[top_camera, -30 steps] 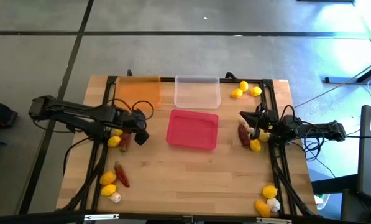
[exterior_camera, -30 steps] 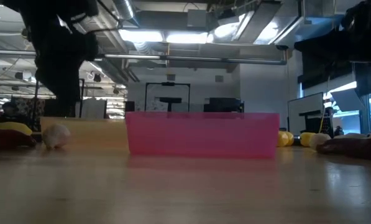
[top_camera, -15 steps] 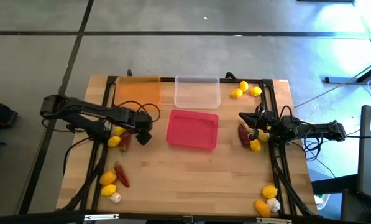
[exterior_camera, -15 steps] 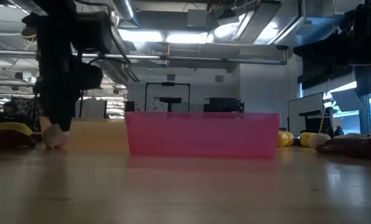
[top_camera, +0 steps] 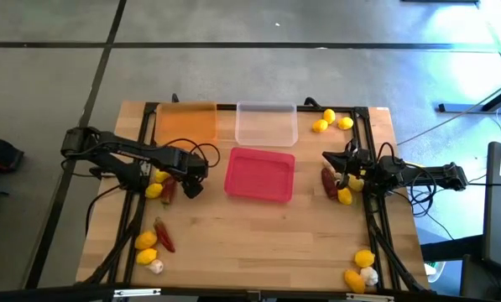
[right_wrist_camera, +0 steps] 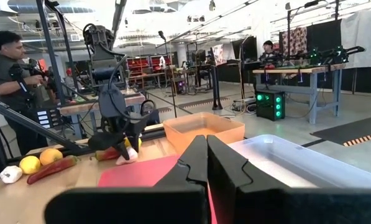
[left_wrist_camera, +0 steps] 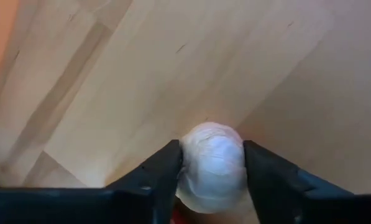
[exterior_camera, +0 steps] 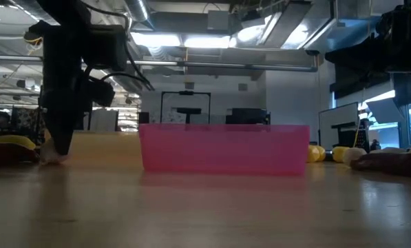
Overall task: Sort produce into baskets
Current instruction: Put the white garlic in the orange bin, then put the yellow lemon in the transparent bin
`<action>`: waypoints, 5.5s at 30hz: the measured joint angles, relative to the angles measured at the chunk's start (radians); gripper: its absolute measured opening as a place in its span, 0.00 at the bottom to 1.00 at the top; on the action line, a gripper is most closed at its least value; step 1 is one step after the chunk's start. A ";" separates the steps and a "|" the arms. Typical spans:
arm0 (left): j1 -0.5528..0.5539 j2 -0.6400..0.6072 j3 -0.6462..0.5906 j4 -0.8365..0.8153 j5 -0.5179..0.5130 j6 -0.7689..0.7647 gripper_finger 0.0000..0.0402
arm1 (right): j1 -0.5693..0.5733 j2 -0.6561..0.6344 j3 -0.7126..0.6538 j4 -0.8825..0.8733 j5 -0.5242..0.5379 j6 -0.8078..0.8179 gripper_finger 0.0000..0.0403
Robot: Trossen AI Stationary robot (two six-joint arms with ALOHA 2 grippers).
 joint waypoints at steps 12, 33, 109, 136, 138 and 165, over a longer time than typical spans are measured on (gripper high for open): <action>-0.002 -0.132 0.108 -0.057 -0.020 0.083 0.32 | 0.000 0.000 0.000 0.000 0.000 0.000 0.02; 0.182 -0.331 0.155 0.125 -0.515 0.239 0.33 | 0.000 0.000 0.000 -0.001 0.002 -0.002 0.02; 0.106 -0.445 0.150 0.398 -0.471 0.464 0.51 | -0.076 0.697 0.620 -0.512 0.324 -0.050 0.02; 0.055 -0.445 0.144 0.371 -0.471 0.360 0.51 | -0.721 1.570 1.095 -1.159 0.070 -0.563 0.54; 0.055 -0.445 0.144 0.371 -0.471 0.362 0.51 | -0.732 1.596 1.095 -1.147 0.103 -0.629 0.58; 0.055 -0.443 0.144 0.370 -0.471 0.379 0.51 | -0.733 1.699 1.093 -0.987 0.044 -0.838 0.61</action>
